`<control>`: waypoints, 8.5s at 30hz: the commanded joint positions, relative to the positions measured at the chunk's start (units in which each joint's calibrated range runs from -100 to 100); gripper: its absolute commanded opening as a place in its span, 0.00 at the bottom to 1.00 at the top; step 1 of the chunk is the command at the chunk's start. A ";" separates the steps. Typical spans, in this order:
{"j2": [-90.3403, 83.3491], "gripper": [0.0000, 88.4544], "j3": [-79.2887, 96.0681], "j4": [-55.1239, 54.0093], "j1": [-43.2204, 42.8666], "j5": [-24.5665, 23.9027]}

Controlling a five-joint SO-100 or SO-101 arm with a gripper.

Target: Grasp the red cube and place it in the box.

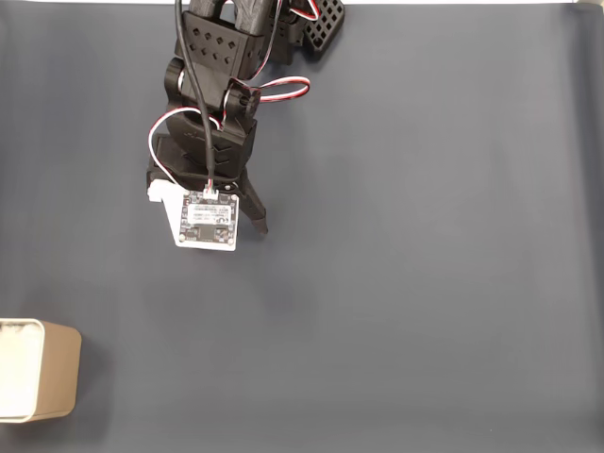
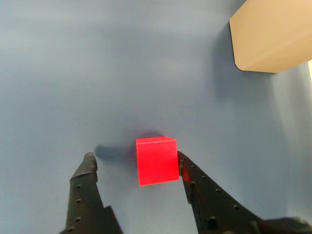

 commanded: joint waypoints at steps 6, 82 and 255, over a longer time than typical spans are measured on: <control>-0.10 0.42 -0.16 -0.08 -0.70 -0.15; 25.72 0.00 -90.94 40.41 8.25 -15.68; 51.46 0.00 -115.67 22.87 11.02 -18.41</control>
